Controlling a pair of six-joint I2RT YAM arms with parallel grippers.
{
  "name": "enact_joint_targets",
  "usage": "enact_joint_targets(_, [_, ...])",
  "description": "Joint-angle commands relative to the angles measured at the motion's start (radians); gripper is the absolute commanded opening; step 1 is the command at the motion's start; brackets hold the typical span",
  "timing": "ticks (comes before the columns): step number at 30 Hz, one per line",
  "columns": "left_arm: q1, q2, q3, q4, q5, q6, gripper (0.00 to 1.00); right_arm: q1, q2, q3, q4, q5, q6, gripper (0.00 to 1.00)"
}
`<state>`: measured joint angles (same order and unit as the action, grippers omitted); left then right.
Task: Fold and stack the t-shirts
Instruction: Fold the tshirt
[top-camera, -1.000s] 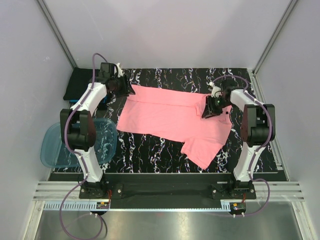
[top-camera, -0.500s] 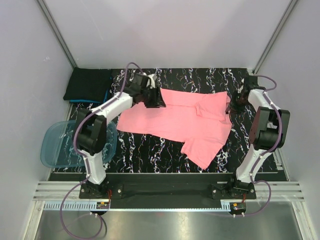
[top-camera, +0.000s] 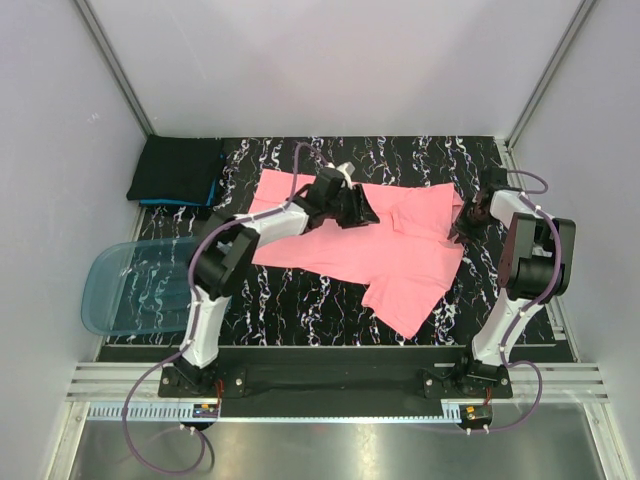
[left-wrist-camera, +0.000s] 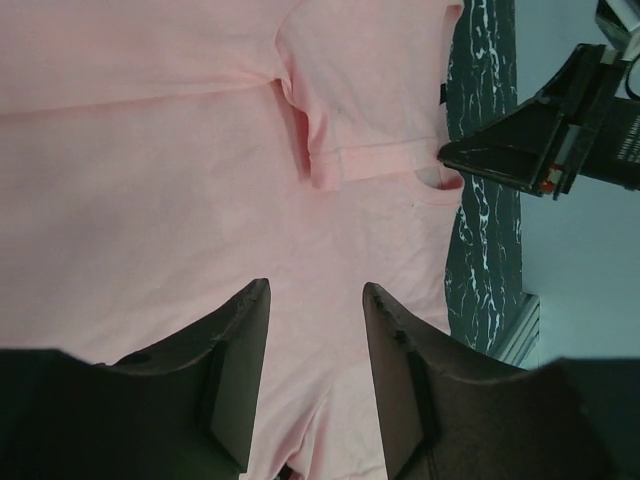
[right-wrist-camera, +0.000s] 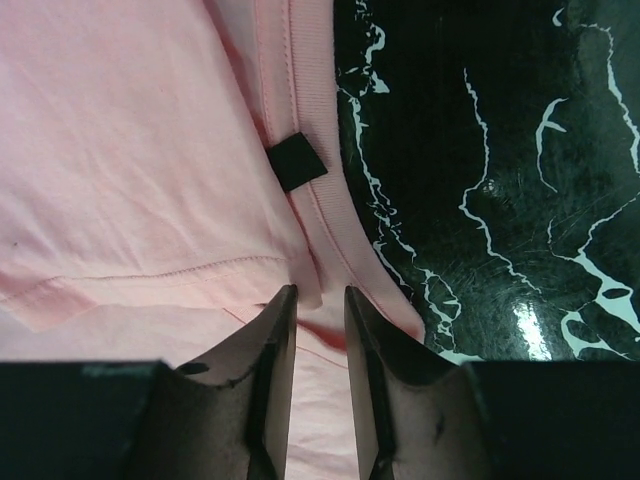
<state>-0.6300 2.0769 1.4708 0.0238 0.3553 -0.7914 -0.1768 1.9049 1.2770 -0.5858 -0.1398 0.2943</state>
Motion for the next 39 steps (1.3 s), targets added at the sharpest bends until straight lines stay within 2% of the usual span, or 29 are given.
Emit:
enact_joint_targets(1, [-0.028,0.081,0.118,0.079,-0.032,-0.057,0.47,0.005,-0.049,-0.013,0.066,0.023,0.019,0.32])
enact_joint_targets(6, [-0.057,0.147,0.212,0.024,-0.052,-0.065,0.5,0.005,-0.046,-0.019,0.086,0.013,0.02,0.28])
enact_joint_targets(12, [-0.071,0.184,0.23,0.033,-0.065,-0.088,0.53,0.005,-0.053,-0.015,0.08,0.002,0.019,0.0])
enact_joint_targets(16, [-0.083,0.219,0.279,0.007,-0.075,-0.088,0.56,0.005,-0.047,-0.008,0.063,0.006,0.016,0.02])
enact_joint_targets(18, [-0.086,0.239,0.29,0.002,-0.075,-0.089,0.57,0.005,-0.05,-0.014,0.064,-0.003,0.02,0.15])
enact_joint_targets(19, [-0.091,0.245,0.302,-0.001,-0.078,-0.091,0.57,0.005,-0.052,-0.018,0.067,-0.004,0.023,0.25])
enact_joint_targets(21, [-0.092,0.27,0.324,-0.016,-0.082,-0.097,0.57,0.005,-0.055,-0.021,0.067,0.002,0.023,0.28])
enact_joint_targets(39, [-0.106,0.376,0.448,-0.051,-0.072,-0.15,0.57,0.008,-0.053,-0.031,0.095,-0.015,0.029,0.3])
